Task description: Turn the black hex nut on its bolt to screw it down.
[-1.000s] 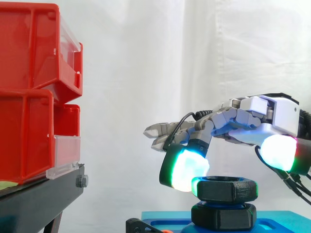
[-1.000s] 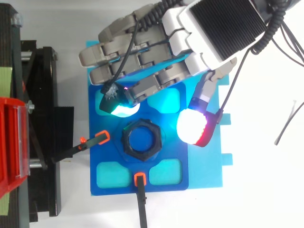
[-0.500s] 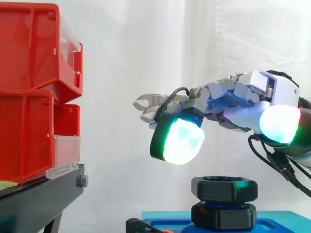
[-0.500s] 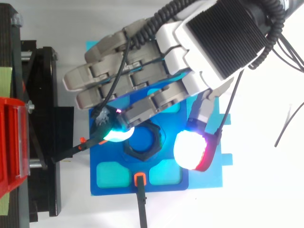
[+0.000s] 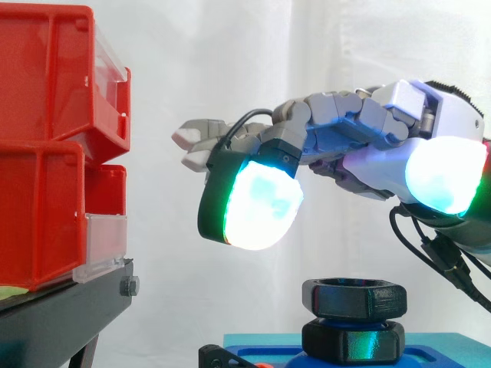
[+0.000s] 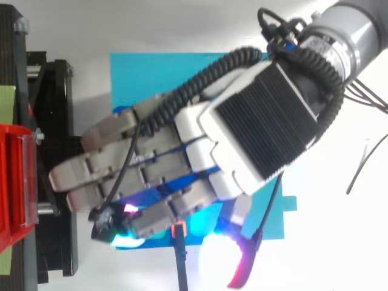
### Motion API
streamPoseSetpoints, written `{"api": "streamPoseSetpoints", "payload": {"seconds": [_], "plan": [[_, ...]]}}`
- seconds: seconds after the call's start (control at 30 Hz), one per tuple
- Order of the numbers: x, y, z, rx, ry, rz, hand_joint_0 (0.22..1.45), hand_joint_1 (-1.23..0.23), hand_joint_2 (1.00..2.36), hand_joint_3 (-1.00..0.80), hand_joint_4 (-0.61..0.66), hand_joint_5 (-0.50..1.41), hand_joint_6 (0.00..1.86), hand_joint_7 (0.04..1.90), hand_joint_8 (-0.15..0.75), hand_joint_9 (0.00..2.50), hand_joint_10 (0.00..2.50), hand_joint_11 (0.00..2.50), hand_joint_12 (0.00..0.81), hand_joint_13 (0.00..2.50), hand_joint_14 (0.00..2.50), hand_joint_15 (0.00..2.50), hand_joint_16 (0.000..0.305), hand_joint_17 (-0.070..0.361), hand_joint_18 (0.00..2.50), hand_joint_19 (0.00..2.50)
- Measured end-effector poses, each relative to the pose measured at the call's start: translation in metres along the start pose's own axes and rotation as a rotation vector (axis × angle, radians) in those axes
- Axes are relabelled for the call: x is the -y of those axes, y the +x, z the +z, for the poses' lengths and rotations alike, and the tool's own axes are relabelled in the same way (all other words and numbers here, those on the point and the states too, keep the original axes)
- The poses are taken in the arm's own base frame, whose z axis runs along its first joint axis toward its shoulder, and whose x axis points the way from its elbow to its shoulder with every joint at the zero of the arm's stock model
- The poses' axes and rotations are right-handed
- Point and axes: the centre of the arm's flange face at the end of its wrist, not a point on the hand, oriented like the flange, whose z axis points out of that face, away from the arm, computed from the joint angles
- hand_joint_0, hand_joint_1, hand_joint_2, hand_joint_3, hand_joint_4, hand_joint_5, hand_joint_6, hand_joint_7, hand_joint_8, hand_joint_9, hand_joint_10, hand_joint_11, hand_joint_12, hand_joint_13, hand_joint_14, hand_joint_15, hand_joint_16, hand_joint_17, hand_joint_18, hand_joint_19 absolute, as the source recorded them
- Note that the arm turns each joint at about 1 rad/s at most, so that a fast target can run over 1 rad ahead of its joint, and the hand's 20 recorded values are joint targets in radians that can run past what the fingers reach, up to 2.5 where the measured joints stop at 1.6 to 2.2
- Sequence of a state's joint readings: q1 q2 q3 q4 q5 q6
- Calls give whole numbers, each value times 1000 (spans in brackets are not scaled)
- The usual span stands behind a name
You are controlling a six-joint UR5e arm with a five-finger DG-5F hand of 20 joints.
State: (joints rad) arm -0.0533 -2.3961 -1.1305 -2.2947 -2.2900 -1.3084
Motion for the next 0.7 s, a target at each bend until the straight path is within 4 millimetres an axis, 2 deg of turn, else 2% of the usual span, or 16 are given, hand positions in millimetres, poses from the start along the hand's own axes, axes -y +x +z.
{"api": "streamPoseSetpoints", "payload": {"seconds": [0.3,0.7], "plan": [[-19,11,15,-36,5,-18,503,-219,1000,-500,358,-99,630,909,333,446,3,126,363,385,4,98,57,127,414,530],[-18,13,7,-70,-7,-27,510,-263,1000,-500,326,-90,730,777,328,519,2,124,347,453,5,121,55,124,491,551]]}}
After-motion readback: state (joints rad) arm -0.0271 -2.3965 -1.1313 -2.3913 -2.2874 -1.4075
